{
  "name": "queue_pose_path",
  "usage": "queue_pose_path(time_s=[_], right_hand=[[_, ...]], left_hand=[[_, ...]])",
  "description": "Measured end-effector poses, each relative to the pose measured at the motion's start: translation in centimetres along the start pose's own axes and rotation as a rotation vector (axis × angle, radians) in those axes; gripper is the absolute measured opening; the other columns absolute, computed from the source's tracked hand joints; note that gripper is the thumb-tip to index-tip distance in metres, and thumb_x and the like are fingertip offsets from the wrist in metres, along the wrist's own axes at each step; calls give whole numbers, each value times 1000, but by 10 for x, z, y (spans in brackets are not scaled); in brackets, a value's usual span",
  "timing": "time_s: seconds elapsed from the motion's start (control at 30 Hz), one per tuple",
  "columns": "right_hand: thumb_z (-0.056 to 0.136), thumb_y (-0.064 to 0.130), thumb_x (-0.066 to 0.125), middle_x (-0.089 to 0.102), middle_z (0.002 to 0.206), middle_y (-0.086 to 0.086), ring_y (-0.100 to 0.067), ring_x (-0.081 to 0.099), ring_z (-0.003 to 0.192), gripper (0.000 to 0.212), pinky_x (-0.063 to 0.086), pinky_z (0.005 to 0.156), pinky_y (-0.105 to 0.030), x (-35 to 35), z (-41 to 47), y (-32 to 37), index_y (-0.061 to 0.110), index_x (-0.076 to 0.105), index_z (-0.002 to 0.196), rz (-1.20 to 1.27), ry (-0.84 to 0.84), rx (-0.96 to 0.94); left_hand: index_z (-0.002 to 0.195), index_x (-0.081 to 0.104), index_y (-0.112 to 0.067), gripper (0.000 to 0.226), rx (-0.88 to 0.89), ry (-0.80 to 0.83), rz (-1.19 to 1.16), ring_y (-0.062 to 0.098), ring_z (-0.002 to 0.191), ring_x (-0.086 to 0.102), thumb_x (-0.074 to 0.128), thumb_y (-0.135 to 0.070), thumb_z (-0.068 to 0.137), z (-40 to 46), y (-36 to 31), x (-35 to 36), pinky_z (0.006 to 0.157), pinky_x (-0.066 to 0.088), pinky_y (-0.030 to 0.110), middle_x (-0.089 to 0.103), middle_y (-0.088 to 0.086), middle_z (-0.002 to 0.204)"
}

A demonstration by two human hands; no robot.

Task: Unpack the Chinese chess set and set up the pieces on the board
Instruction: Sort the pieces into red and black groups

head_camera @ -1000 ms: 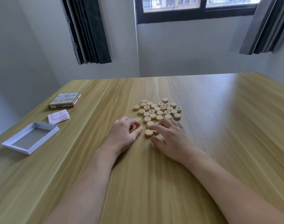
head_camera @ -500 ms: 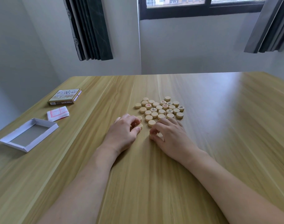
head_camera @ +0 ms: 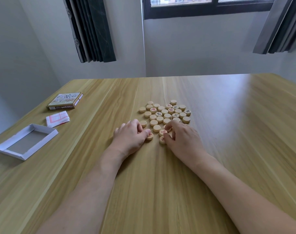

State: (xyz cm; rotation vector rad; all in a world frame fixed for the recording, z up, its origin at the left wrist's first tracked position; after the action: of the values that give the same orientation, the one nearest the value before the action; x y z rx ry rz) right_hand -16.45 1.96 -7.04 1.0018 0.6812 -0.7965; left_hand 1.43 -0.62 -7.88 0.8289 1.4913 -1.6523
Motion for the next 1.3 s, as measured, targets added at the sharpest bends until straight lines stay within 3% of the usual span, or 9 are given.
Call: queue_pose_path(time_s=[0.13,0.27,0.5,0.73,0.83,0.93,1.07,1.23,1.3], right_hand=[[93,27,56,54,76,14,-13,53,77,8,44,77,-33,-13,0,-7,23,61,98,195,-142,91],[93,22,52,61,100,3,-20,57,92,15,45,90,-40,-30,12,-31,20,62,103,150,-259,193],[91,24,46,46,136,-2,-27,41,125,42,28,104,-40,-14,29,-53,23,48,133,-95,-12,304],[96,36,45,55,120,2,-25,43,118,23,30,99,-38,-9,29,-53,25,58,110,-174,7,252],[99,36,37,56,112,-1,-27,45,113,29,33,97,-40,-10,29,-52,20,60,104,-189,-7,260],[99,35,31,55,104,-2,-28,46,109,33,34,95,-41,-11,29,-54,18,58,93,-193,-2,304],[94,31,41,55,111,-1,-25,46,112,24,32,97,-40,-13,29,-61,21,58,109,-106,-25,377],[96,25,44,55,121,4,-22,47,117,26,29,101,-37,-17,30,-56,26,59,118,6,-145,277],[99,27,39,51,132,8,-20,40,125,33,24,104,-35,-14,30,-48,29,56,127,-30,-95,177]], left_hand=[[94,51,-25,26,-11,-60,-204,12,85,52,51,-51,96,-2,1,-5,98,33,37,56,-13,79],[105,56,-26,24,-21,-1,-251,13,88,54,46,-48,99,-2,-1,-5,107,31,41,56,-16,81],[118,55,-28,32,52,-51,-215,16,85,50,65,-25,87,26,-2,-4,94,47,38,49,-3,115],[96,65,-24,5,97,-39,-161,18,89,57,62,-27,93,36,1,1,89,47,36,59,-6,102],[89,67,-17,20,50,-42,-196,25,92,62,53,-29,98,37,1,1,89,49,41,68,1,94],[95,63,-17,13,12,-45,-159,28,97,61,54,-26,97,41,0,3,93,47,44,67,-1,94],[103,55,-20,12,-29,-90,-131,29,105,54,58,-28,94,45,2,4,98,43,45,50,2,112],[95,58,-28,7,130,-152,-333,15,78,51,52,-26,96,37,-3,2,81,47,39,53,-13,84],[94,63,-31,10,220,-165,-357,12,77,49,54,-34,90,30,-7,-2,78,48,39,55,-13,85]])
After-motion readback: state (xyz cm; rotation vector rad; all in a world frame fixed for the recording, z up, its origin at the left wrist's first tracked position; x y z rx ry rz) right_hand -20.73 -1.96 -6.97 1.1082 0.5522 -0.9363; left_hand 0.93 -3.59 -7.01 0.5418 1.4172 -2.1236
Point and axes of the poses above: each hand's wrist, its own z-axis towards the middle knuckle, its own x-axis out of the palm, y = z × x, the point moved 5 cm from there along z, towards the middle knuckle
